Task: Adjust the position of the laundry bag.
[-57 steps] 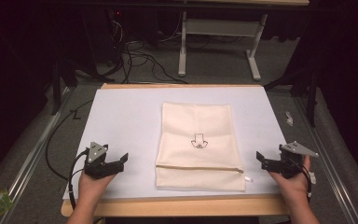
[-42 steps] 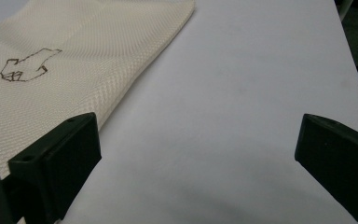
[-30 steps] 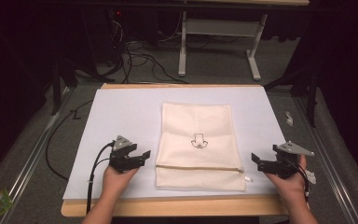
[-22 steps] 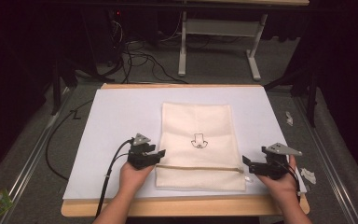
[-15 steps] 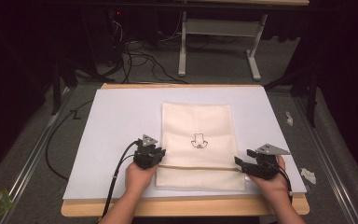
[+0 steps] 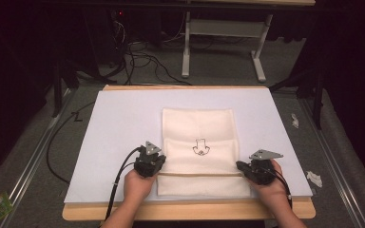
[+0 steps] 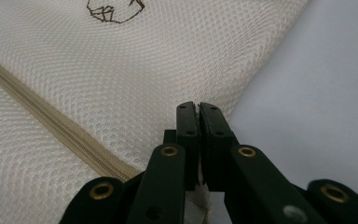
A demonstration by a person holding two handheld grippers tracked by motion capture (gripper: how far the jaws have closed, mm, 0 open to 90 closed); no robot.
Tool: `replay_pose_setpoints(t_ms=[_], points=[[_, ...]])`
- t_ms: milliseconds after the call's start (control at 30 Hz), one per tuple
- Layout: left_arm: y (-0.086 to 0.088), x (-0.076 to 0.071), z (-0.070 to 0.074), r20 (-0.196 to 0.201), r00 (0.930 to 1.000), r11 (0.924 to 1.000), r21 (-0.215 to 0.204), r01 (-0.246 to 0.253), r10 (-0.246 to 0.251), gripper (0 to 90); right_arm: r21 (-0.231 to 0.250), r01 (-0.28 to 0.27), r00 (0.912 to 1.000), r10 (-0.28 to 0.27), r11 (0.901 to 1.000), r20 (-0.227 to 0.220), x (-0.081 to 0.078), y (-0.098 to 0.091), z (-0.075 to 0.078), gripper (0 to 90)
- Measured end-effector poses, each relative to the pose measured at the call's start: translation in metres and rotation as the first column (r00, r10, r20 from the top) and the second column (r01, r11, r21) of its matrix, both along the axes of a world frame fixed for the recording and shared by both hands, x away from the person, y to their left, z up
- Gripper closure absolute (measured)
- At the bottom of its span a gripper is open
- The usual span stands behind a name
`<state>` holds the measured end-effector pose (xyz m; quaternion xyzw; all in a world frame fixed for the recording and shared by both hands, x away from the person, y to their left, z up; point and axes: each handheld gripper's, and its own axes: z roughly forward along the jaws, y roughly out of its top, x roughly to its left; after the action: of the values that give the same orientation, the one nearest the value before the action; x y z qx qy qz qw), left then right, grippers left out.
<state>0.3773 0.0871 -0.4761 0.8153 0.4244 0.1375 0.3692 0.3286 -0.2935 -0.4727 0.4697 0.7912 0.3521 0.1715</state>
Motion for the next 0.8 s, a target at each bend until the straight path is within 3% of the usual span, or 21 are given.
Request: replay_pose_setpoints(t_ms=[133,200,300,367,400,467,500,533,567,600,700,800], points=[[0.003,-0.004,0.004,-0.001,0.9995,0.9990,-0.031,-0.033,0.033,78.6,0.033,0.001,0.9997,-0.001,0.9994,0.023,-0.003,-0.003,0.005,76.3],[0.009,-0.007,0.011,0.004,0.9993,0.9975,-0.061,-0.036,0.036,68.3,0.060,0.016,0.9985,-0.019,0.9980,0.051,-0.006,-0.008,0.010,68.5],[0.023,-0.014,0.024,0.029,0.9995,0.9942,-0.107,-0.011,0.014,52.4,0.078,0.053,0.9965,-0.057,0.9956,0.061,-0.013,-0.018,0.015,64.5],[0.035,-0.023,0.029,0.085,0.9962,0.9951,-0.095,0.025,-0.017,43.4,0.078,0.068,0.9960,-0.072,0.9946,0.054,-0.018,-0.024,0.015,66.4],[0.041,-0.027,0.029,0.120,0.9925,0.9972,-0.067,0.032,-0.024,40.5,0.078,0.082,0.9955,-0.086,0.9935,0.040,-0.022,-0.029,0.015,67.1],[0.051,-0.031,0.026,0.162,0.9867,0.9981,-0.060,0.017,-0.007,35.9,0.070,0.115,0.9932,-0.116,0.9910,0.010,-0.028,-0.036,0.014,69.7],[0.056,-0.031,0.024,0.154,0.9880,0.9955,-0.095,0.002,0.013,34.7,0.063,0.131,0.9914,-0.131,0.9894,-0.003,-0.030,-0.039,0.013,70.2],[0.056,-0.031,0.024,0.154,0.9880,0.9955,-0.095,0.002,0.013,34.5,0.068,0.151,0.9885,-0.150,0.9862,-0.016,-0.032,-0.042,0.012,70.6],[0.063,-0.028,0.025,0.124,0.9913,0.9879,-0.153,-0.026,0.045,33.2,0.071,0.160,0.9871,-0.159,0.9846,-0.022,-0.034,-0.043,0.012,70.5],[0.066,-0.026,0.027,0.139,0.9887,0.9829,-0.181,-0.031,0.056,32.1,0.079,0.170,0.9853,-0.168,0.9822,-0.032,-0.036,-0.043,0.013,70.5],[0.069,-0.025,0.028,0.151,0.9866,0.9799,-0.197,-0.030,0.060,30.6,0.072,0.153,0.9880,-0.151,0.9856,-0.030,-0.043,-0.040,0.014,69.8],[0.072,-0.021,0.026,0.135,0.9890,0.9757,-0.217,-0.031,0.062,28.8,0.058,0.127,0.9917,-0.126,0.9901,-0.027,-0.049,-0.029,0.014,67.2]])
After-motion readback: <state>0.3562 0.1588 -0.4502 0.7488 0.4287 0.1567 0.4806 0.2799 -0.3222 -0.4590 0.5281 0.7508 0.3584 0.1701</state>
